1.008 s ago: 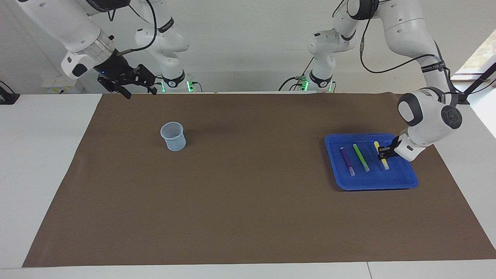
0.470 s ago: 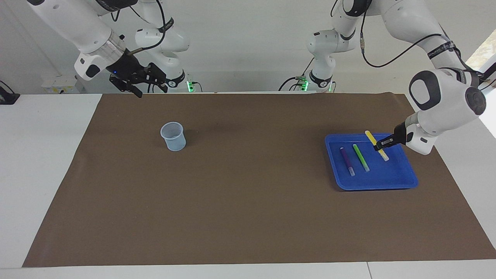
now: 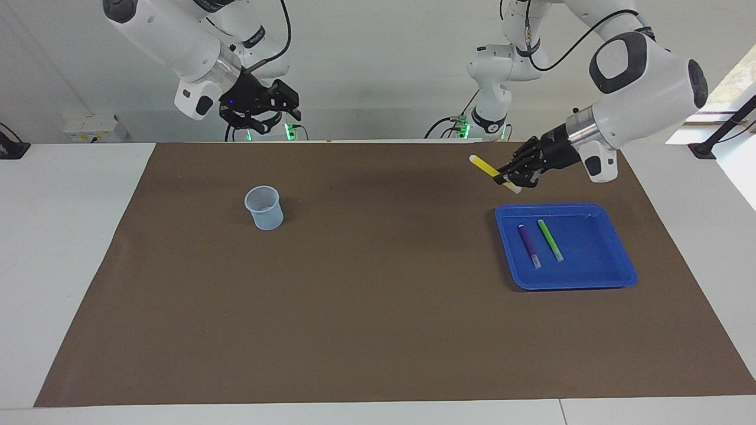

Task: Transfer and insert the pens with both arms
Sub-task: 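Lift the yellow pen with the left gripper while the right gripper approaches, then grasp the yellow pen with the right gripper while the left gripper releases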

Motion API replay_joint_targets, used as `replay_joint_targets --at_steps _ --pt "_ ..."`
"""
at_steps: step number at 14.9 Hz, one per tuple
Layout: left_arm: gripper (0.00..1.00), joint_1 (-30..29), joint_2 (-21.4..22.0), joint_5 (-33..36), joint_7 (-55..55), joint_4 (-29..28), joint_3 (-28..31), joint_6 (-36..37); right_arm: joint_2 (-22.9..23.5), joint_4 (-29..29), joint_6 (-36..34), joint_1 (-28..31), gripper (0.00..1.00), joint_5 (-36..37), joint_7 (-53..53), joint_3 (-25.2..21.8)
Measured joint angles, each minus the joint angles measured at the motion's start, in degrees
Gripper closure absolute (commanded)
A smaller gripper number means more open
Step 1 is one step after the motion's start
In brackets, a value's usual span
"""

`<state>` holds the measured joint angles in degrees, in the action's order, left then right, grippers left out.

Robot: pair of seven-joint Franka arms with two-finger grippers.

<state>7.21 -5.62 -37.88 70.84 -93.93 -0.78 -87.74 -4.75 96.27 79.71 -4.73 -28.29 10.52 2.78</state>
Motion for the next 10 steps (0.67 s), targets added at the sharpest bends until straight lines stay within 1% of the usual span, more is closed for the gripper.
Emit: replay_joint_targets --at_steps 2,5,7,8,10 --pt "1.0 2.5 1.9 -5.8 6.0 -4.4 -0.1 -2.1 -0.1 0.8 1.6 -0.3 0.0 -3.9 4.5 0.1" --pt "1.0 7.3 5.7 -14.0 13.0 -12.7 -0.2 -10.0 -1.1 3.7 5.1 -0.3 0.0 -10.1 9.5 0.1" --pt "1.0 9.6 8.2 -19.1 15.9 -17.8 -0.2 -14.2 -1.9 5.5 6.8 -0.9 0.0 -12.5 11.1 0.0" --pt "1.0 11.3 9.3 -20.6 17.6 -19.7 -0.2 -16.8 -2.4 6.5 8.5 -1.6 0.0 -13.5 11.6 0.1" --pt "1.0 16.2 11.2 -22.1 22.5 -22.7 -0.2 -25.0 -3.4 8.9 12.6 -3.9 0.0 -15.8 12.9 0.1"
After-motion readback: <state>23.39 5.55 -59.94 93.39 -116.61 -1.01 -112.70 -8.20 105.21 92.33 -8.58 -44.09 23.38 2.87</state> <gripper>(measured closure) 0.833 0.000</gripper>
